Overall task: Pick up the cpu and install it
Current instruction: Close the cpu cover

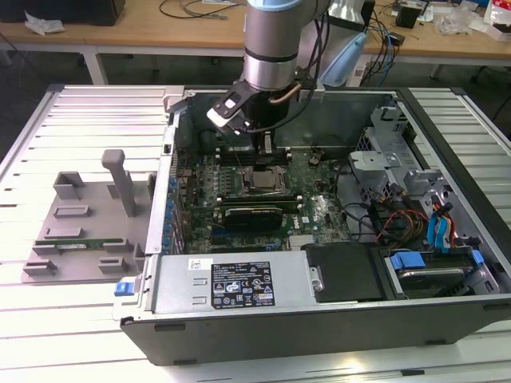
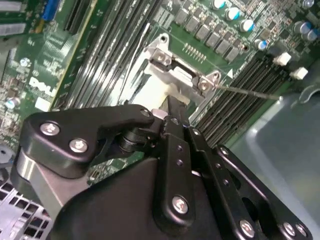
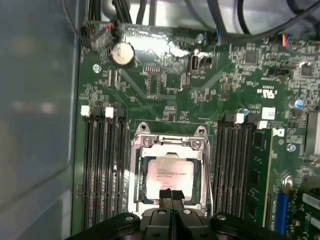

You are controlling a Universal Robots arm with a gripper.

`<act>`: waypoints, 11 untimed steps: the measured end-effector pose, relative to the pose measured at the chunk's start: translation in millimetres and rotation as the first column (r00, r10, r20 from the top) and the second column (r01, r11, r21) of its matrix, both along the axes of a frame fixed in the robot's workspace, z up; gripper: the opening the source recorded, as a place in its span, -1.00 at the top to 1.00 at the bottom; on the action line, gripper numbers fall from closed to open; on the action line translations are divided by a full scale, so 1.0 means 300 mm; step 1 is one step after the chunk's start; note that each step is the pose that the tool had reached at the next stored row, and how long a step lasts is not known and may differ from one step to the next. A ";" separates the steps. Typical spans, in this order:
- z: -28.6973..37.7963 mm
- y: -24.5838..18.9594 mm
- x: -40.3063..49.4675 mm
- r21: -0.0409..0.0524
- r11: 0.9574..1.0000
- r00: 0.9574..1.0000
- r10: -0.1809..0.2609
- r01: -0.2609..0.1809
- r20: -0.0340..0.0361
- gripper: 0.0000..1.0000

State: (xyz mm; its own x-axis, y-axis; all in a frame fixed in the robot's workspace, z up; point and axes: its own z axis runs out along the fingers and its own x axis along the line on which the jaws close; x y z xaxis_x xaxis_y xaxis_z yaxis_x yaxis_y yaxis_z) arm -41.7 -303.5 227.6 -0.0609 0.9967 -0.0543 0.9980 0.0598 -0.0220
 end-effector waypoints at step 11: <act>-0.077 0.000 -0.028 -0.001 1.000 1.000 0.000 0.000 0.000 0.79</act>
